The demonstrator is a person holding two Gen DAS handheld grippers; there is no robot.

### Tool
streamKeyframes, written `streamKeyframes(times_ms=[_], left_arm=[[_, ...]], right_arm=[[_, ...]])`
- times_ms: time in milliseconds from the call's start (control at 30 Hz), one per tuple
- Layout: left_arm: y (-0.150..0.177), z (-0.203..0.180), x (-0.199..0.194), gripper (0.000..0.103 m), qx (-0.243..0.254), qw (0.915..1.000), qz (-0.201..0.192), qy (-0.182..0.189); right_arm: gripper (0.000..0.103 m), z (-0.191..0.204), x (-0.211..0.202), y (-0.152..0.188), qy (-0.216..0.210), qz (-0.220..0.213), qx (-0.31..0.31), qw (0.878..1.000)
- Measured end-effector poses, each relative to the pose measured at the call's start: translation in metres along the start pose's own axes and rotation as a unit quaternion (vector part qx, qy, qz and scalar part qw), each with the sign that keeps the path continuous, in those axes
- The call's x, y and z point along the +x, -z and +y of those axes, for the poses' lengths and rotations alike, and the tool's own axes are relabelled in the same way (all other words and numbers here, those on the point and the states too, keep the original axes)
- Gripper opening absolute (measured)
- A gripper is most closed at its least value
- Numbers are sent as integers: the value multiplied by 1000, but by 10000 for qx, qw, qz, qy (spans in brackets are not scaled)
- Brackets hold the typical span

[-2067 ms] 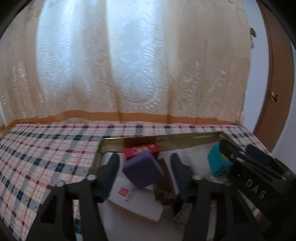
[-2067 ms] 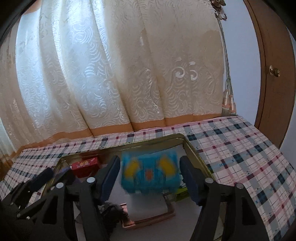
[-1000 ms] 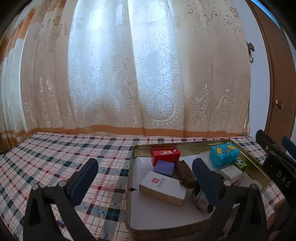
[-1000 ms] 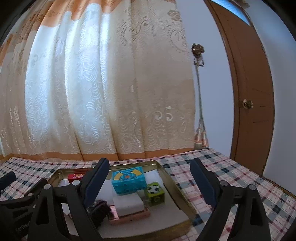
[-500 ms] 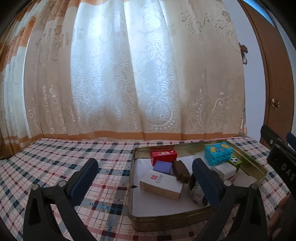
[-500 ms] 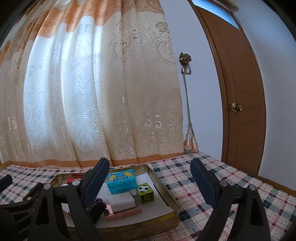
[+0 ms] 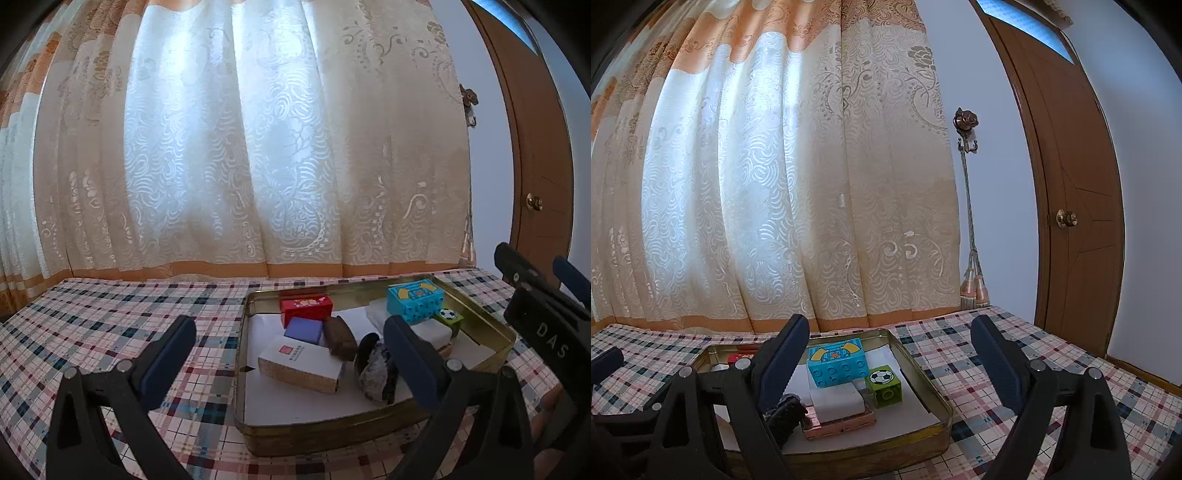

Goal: Organize rigid objects

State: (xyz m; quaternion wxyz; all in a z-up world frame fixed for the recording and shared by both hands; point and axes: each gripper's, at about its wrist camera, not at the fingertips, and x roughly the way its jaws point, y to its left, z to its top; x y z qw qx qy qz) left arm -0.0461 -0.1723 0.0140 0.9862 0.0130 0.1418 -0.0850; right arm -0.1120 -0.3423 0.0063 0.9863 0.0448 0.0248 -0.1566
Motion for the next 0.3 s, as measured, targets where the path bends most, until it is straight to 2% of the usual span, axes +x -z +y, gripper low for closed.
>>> streamKeyframes(times_ms=[300], left_arm=[[0, 4, 2, 103, -75, 10000, 62, -12]], right_arm=[[91, 0, 0, 0, 3, 35, 9, 10000]])
